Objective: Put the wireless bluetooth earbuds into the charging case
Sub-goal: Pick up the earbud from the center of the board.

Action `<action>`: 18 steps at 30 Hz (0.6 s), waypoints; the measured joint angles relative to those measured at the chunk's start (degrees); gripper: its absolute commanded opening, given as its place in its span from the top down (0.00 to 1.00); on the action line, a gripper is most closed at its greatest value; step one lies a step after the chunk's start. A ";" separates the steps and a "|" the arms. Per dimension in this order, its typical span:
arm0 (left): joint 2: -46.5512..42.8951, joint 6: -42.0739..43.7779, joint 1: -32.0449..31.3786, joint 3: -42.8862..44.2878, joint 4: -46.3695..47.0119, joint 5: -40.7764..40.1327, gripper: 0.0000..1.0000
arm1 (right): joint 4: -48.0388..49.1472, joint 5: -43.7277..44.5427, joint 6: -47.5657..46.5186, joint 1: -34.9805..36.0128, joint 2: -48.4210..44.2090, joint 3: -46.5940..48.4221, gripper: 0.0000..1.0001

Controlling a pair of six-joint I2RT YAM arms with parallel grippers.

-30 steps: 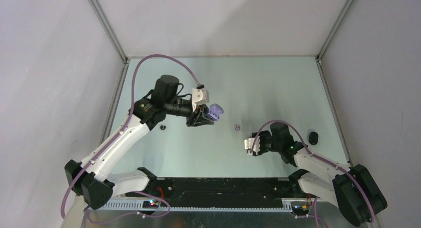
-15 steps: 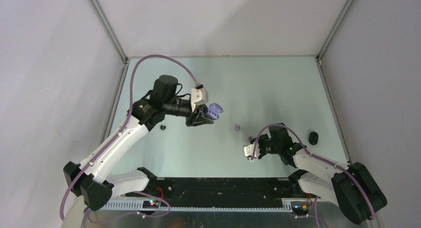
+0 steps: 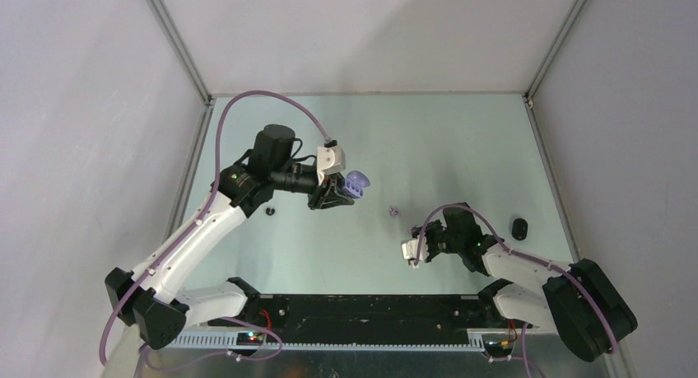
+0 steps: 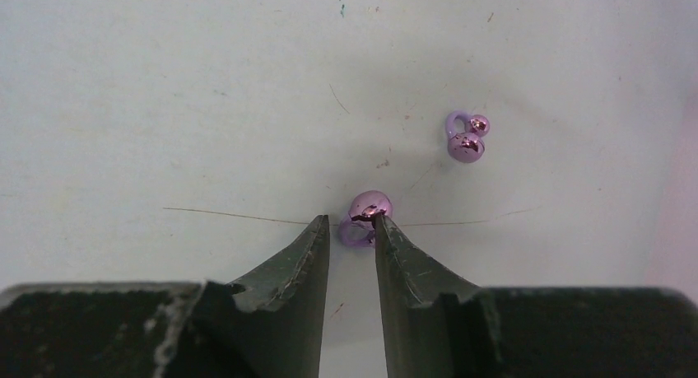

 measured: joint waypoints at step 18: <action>0.00 -0.02 0.00 -0.44 0.00 -0.17 0.96 | -1.46 0.04 -0.61 -0.09 -0.94 -0.24 0.71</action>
